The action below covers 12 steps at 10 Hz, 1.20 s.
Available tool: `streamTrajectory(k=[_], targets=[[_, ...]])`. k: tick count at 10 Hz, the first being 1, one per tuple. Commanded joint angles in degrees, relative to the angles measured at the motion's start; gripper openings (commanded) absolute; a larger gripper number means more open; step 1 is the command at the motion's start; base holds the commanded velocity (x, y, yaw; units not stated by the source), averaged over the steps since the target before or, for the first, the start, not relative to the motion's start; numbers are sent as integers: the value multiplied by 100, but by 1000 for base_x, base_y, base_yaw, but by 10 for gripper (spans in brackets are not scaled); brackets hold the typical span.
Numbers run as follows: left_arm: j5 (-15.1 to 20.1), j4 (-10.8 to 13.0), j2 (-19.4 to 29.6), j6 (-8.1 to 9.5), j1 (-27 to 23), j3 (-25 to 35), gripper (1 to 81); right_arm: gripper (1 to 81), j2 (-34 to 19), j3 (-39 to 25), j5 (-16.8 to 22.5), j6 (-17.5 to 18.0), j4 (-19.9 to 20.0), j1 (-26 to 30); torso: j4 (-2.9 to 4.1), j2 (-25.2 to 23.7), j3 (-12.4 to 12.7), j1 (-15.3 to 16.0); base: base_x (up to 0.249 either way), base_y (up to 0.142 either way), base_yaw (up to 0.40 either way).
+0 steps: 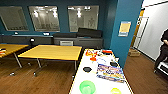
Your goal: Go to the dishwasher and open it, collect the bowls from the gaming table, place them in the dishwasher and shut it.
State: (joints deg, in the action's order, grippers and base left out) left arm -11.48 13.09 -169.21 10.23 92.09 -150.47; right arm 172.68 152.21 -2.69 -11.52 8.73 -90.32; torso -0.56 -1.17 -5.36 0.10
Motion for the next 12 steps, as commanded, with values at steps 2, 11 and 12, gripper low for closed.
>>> streamTrajectory(k=[2,11,12], targets=[[269,9,27,-30,-178,17,811,811,-47,-26,349,9,59,211,0,0,0,2,34,0,0],[261,-17,62,-12,-178,17,811,811,-2446,-3119,-724,370,525,97,0,2,0,0,0,0,0],[261,-17,71,-12,-186,17,811,811,-2991,-3699,-1189,528,525,18,0,2,0,0,0,0,0]])
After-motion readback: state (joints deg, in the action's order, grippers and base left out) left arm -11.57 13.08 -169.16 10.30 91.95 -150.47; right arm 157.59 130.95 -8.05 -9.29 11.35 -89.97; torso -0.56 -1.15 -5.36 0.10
